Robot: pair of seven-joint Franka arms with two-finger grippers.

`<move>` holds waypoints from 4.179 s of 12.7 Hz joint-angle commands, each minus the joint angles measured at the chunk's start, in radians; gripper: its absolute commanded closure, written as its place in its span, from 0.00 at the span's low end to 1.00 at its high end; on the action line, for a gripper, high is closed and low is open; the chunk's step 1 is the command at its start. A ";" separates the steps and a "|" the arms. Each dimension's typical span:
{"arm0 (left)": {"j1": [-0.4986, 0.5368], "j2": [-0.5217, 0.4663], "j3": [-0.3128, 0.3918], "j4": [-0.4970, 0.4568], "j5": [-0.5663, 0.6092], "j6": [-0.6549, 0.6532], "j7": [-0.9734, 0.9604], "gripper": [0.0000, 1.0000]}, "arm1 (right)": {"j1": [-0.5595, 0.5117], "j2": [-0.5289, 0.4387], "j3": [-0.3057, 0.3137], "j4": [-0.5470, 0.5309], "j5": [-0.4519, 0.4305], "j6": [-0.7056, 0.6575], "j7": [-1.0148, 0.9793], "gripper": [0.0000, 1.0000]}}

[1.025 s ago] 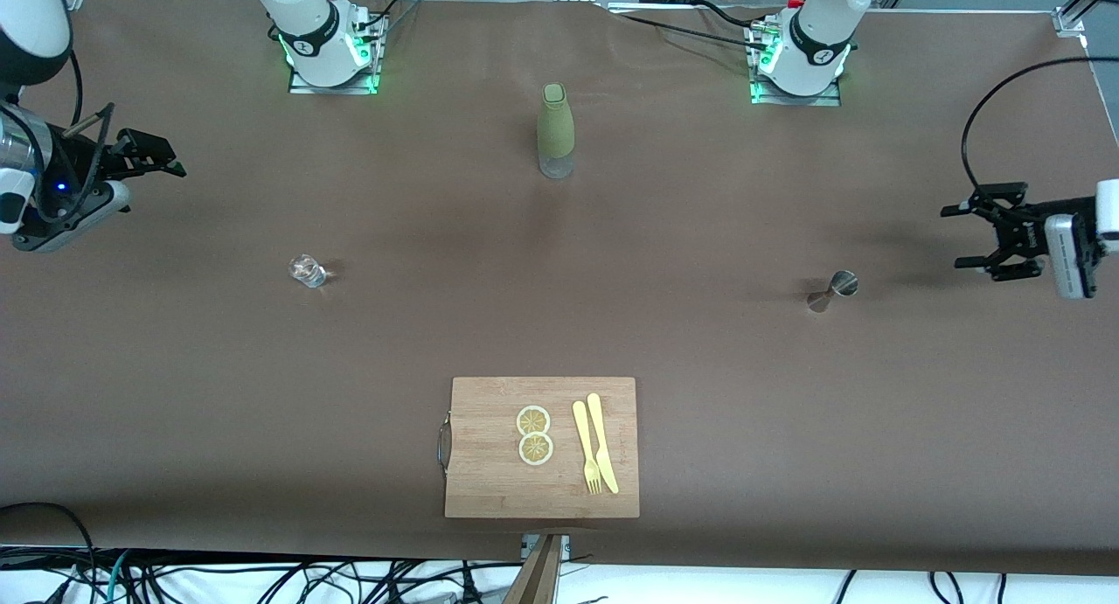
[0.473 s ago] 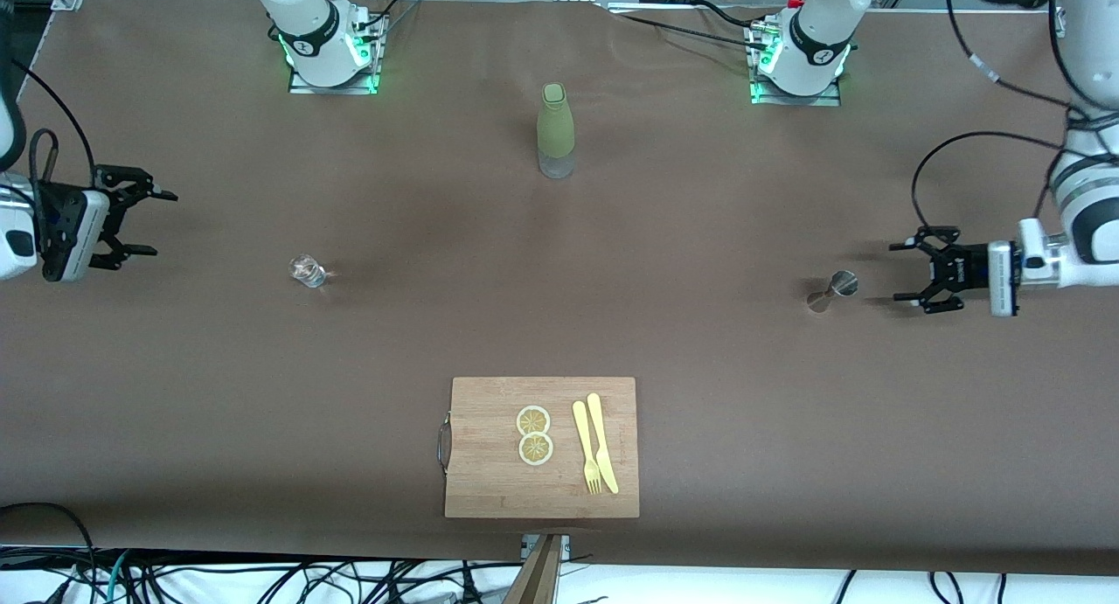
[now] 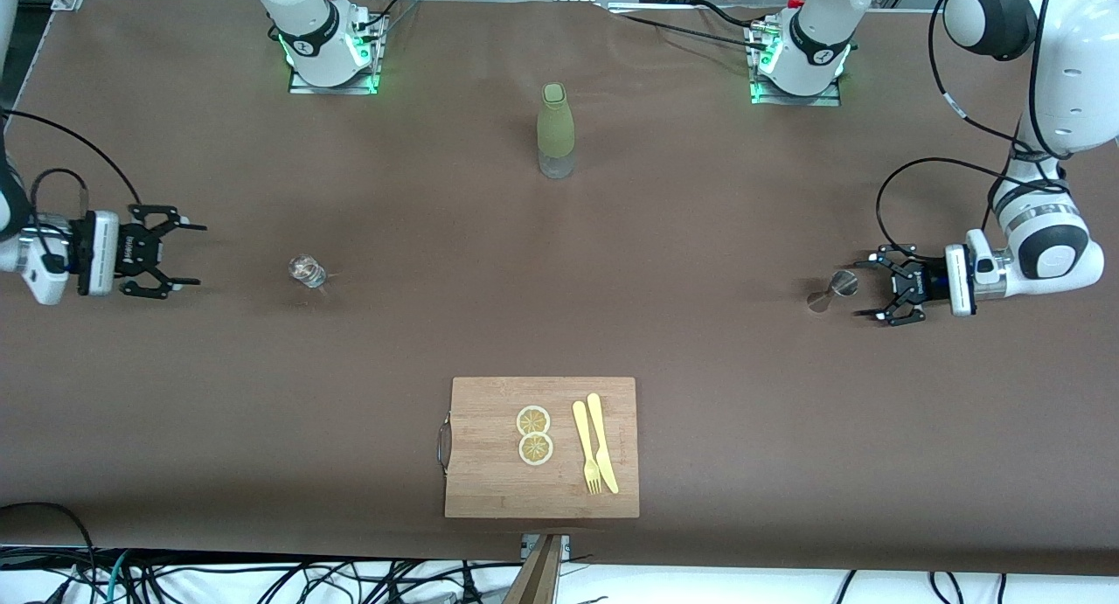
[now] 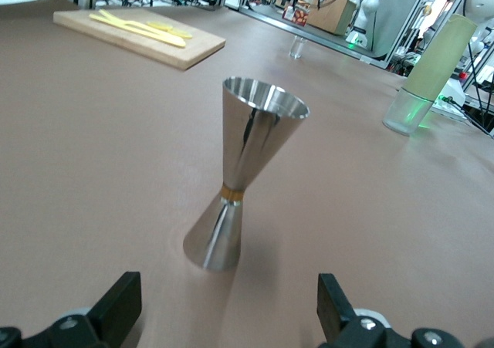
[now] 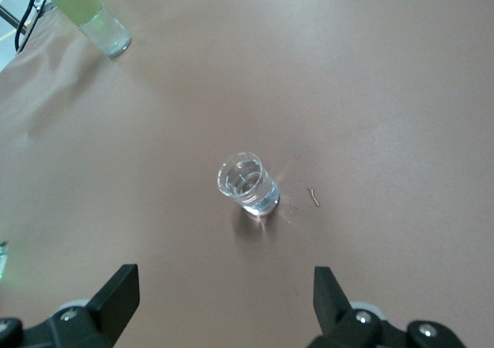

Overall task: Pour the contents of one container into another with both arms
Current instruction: 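Lower the left gripper to the steel jigger while the right gripper reaches the glass, then close the left gripper on the jigger while the right gripper grasps the glass, then lift the jigger with the left gripper while the right gripper brings the glass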

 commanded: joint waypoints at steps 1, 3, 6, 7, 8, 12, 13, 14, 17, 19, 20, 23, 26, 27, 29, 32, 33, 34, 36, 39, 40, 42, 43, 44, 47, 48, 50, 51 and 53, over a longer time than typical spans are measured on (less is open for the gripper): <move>0.000 0.012 -0.038 0.020 -0.056 -0.002 0.099 0.00 | -0.033 0.064 0.010 -0.068 0.172 0.034 -0.250 0.00; 0.000 0.011 -0.055 0.020 -0.078 -0.005 0.160 0.00 | -0.046 0.120 0.011 -0.086 0.263 0.028 -0.374 0.00; 0.001 0.011 -0.071 0.020 -0.078 -0.039 0.199 0.00 | -0.050 0.187 0.013 -0.099 0.324 0.031 -0.535 0.00; 0.001 0.011 -0.072 0.017 -0.076 -0.054 0.200 0.00 | -0.049 0.212 0.014 -0.099 0.360 0.031 -0.584 0.00; 0.000 0.011 -0.072 0.016 -0.073 -0.074 0.202 0.00 | -0.049 0.229 0.017 -0.099 0.383 0.026 -0.615 0.00; 0.000 0.022 -0.070 -0.002 -0.062 -0.084 0.242 0.01 | -0.047 0.273 0.048 -0.099 0.410 0.023 -0.657 0.00; 0.000 0.028 -0.070 -0.013 -0.064 -0.084 0.248 0.01 | -0.047 0.275 0.063 -0.099 0.420 0.022 -0.664 0.00; 0.001 0.031 -0.071 -0.021 -0.062 -0.084 0.251 0.01 | -0.046 0.276 0.068 -0.099 0.421 0.023 -0.673 0.00; 0.001 0.031 -0.070 -0.022 -0.062 -0.101 0.251 0.14 | -0.046 0.292 0.085 -0.100 0.423 0.022 -0.698 0.00; 0.001 0.029 -0.070 -0.021 -0.062 -0.111 0.248 0.11 | -0.046 0.304 0.091 -0.105 0.423 0.020 -0.718 0.00; 0.001 0.029 -0.068 -0.019 -0.062 -0.113 0.248 0.11 | -0.046 0.309 0.102 -0.105 0.423 0.019 -0.720 0.00; 0.006 0.029 -0.062 -0.021 -0.058 -0.127 0.248 0.15 | -0.046 0.321 0.119 -0.105 0.443 0.016 -0.741 0.00; 0.006 0.029 -0.055 -0.021 -0.058 -0.137 0.249 0.21 | -0.046 0.322 0.131 -0.105 0.446 0.016 -0.746 0.00; 0.006 0.029 -0.055 -0.021 -0.058 -0.139 0.249 0.29 | -0.046 0.322 0.132 -0.105 0.446 0.016 -0.755 0.00; 0.007 0.029 -0.053 -0.021 -0.058 -0.139 0.251 0.54 | -0.046 0.332 0.132 -0.105 0.446 0.016 -0.756 0.00; 0.007 0.032 -0.053 -0.022 -0.059 -0.139 0.248 1.00 | -0.046 0.338 0.146 -0.105 0.446 0.016 -0.756 0.00; 0.007 0.032 -0.053 -0.022 -0.059 -0.139 0.248 1.00 | -0.046 0.338 0.146 -0.105 0.446 0.016 -0.758 0.01; 0.007 0.031 -0.053 -0.022 -0.061 -0.137 0.243 1.00 | -0.046 0.339 0.148 -0.105 0.446 0.016 -0.764 0.01; 0.000 0.029 -0.056 -0.015 -0.076 -0.136 0.220 1.00 | -0.046 0.339 0.148 -0.105 0.446 0.016 -0.764 0.13; -0.052 0.025 -0.084 -0.010 -0.131 -0.131 0.191 1.00 | -0.046 0.339 0.148 -0.103 0.446 0.016 -0.763 0.55; -0.089 0.026 -0.084 -0.010 -0.154 -0.128 0.190 1.00 | -0.046 0.339 0.148 -0.105 0.446 0.016 -0.763 0.59; -0.153 0.026 -0.101 -0.010 -0.211 -0.125 0.187 1.00 | -0.046 0.338 0.148 -0.103 0.447 0.014 -0.761 0.64; -0.187 0.026 -0.110 -0.010 -0.234 -0.113 0.184 1.00 | -0.046 0.339 0.148 -0.100 0.461 0.016 -0.761 0.73; -0.222 0.025 -0.124 -0.010 -0.255 -0.087 0.168 1.00 | -0.046 0.339 0.146 -0.099 0.466 0.014 -0.761 0.73; -0.316 0.026 -0.195 -0.010 -0.372 0.013 0.135 1.00 | -0.047 0.339 0.148 -0.099 0.466 0.014 -0.759 0.78; -0.350 0.026 -0.226 -0.009 -0.407 0.059 0.101 1.00 | -0.047 0.339 0.148 -0.099 0.467 0.014 -0.758 0.78; -0.405 0.025 -0.275 0.016 -0.461 0.151 0.064 1.00 | -0.047 0.333 0.148 -0.099 0.489 0.014 -0.750 0.79; -0.431 0.025 -0.289 0.036 -0.467 0.186 0.043 1.00 | -0.047 0.326 0.151 -0.097 0.489 0.014 -0.734 0.80; -0.451 0.025 -0.330 0.063 -0.469 0.234 -0.028 1.00 | -0.047 0.306 0.168 -0.095 0.489 0.016 -0.684 0.84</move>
